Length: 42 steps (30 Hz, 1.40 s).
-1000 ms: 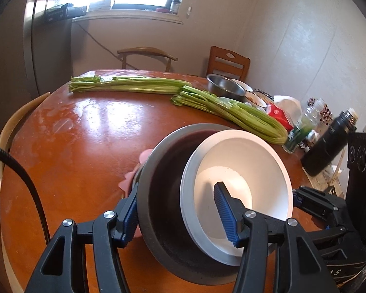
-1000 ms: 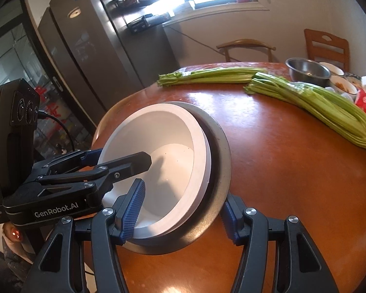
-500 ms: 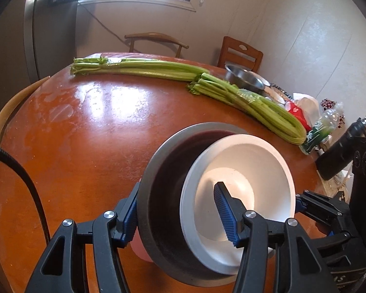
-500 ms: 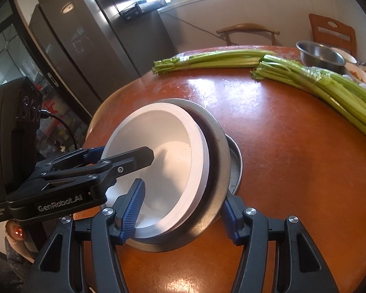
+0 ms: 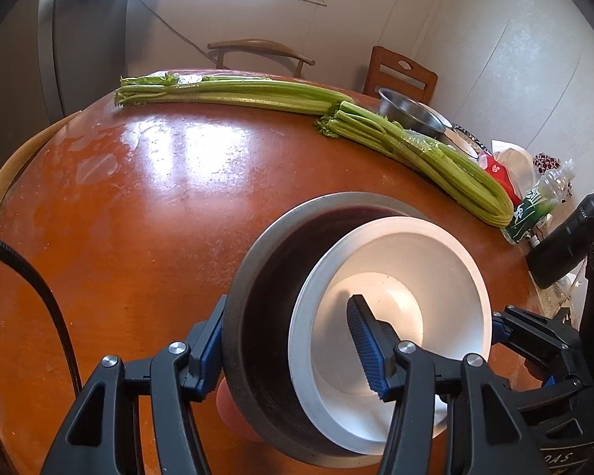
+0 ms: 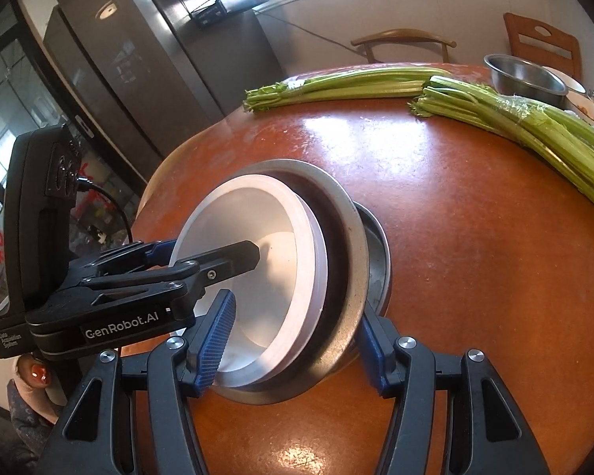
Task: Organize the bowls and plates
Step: 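Lift the steel bowl with the left gripper over the silver tray stack, then lower the steel bowl onto the silver tray and open the left gripper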
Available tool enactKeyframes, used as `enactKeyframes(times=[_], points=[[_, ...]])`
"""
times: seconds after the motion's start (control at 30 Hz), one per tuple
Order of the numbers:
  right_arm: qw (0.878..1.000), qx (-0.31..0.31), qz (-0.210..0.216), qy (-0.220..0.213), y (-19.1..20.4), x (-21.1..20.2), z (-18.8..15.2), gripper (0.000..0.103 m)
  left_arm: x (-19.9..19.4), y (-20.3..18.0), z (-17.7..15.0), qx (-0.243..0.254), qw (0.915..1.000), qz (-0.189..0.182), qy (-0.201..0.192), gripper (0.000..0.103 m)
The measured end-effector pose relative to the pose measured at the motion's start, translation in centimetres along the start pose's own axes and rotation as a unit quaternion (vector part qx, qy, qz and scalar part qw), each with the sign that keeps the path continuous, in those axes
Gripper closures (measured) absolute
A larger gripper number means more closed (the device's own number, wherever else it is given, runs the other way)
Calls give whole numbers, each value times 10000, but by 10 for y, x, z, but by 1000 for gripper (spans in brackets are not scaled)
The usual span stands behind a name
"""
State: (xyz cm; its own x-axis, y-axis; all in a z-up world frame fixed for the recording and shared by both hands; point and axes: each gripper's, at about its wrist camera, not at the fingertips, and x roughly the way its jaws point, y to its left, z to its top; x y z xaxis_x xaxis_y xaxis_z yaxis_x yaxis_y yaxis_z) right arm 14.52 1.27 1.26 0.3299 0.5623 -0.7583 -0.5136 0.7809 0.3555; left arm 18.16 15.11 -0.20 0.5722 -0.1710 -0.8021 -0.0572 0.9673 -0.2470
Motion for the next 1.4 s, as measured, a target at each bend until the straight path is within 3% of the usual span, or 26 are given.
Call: enactKeyframes(times=[0.17,0.43,1.0,1.4], points=[[10000,-35,-71,-8,0,1,0,42,3,1,0,-2,10000,38,16,46],[9989,-215,-373,-162,4,-1,0,42,-1,6,0,1,9985,516,-154,46],[9980,-208,-470,-373,4,-17,-1,42,-28,2,-12,8,9962,712,-500,46],[9919,-610,-713,-853,21,-48,-39,42,-66,-30,-63,172,9882,1111,-1044,45]])
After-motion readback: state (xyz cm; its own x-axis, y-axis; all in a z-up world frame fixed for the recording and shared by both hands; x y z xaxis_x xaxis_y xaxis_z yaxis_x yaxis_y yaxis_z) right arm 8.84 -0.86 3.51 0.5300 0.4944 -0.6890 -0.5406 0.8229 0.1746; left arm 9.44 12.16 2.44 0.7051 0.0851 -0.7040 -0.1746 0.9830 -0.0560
